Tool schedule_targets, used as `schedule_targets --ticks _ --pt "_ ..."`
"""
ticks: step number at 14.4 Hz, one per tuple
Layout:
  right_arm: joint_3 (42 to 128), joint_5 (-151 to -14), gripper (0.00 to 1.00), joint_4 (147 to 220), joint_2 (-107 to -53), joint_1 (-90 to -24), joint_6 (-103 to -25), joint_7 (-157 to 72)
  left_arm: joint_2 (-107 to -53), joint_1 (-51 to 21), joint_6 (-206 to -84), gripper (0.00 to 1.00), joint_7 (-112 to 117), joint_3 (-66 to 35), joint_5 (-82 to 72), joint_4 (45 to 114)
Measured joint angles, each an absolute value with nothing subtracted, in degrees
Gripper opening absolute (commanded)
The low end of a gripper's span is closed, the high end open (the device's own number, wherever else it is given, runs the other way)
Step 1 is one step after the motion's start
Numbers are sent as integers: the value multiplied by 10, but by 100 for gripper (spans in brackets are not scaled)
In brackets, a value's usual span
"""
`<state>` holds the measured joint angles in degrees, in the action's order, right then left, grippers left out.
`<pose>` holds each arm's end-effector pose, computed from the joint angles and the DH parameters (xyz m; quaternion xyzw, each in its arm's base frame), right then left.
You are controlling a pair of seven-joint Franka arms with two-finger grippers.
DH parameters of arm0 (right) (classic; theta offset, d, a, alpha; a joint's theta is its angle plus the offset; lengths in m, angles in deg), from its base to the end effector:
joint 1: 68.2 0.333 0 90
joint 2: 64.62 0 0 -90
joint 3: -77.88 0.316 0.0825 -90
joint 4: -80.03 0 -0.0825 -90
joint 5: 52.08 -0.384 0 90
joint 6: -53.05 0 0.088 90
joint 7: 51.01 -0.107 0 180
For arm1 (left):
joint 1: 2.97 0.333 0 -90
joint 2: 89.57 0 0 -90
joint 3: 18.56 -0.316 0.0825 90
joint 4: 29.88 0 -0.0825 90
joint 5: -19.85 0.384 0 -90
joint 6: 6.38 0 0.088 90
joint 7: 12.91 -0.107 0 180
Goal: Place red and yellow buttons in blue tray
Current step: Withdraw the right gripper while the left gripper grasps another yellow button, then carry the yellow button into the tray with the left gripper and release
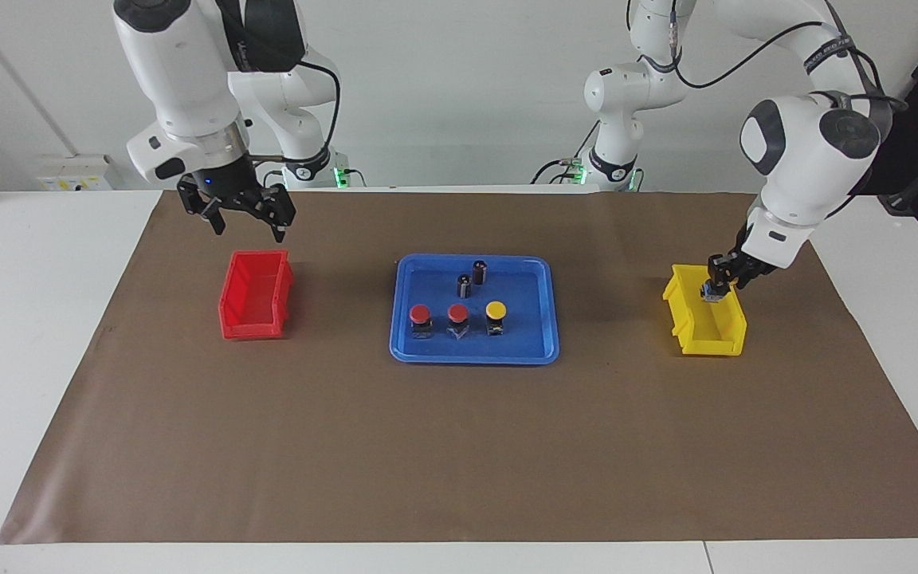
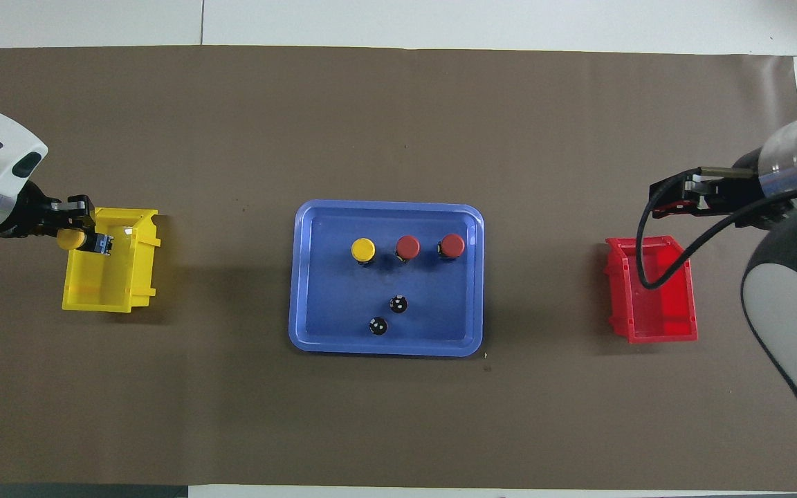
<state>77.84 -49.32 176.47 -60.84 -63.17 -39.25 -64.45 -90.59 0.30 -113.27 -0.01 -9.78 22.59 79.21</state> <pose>0.5346 0.0417 0.6109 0.9971 -0.0726 0.0007 0.0242 0.5511 -0.0499 0.5009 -0.9980 -0.0573 0.0064 0.0255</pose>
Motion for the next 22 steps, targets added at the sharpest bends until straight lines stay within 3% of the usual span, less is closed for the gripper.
schedule_targets --ticks 4,8,22 --pt "780 -494 100 1741 -611 -719 -340 -538 -900 -129 -1121 2 178 -89 216 776" --pt "785 -494 100 1729 -619 -720 -318 -535 -856 -250 -1167 2 310 -84 213 774" --pt "790 -495 100 1725 -622 -718 -325 -535 -750 -275 -1284 2 321 -87 206 772"
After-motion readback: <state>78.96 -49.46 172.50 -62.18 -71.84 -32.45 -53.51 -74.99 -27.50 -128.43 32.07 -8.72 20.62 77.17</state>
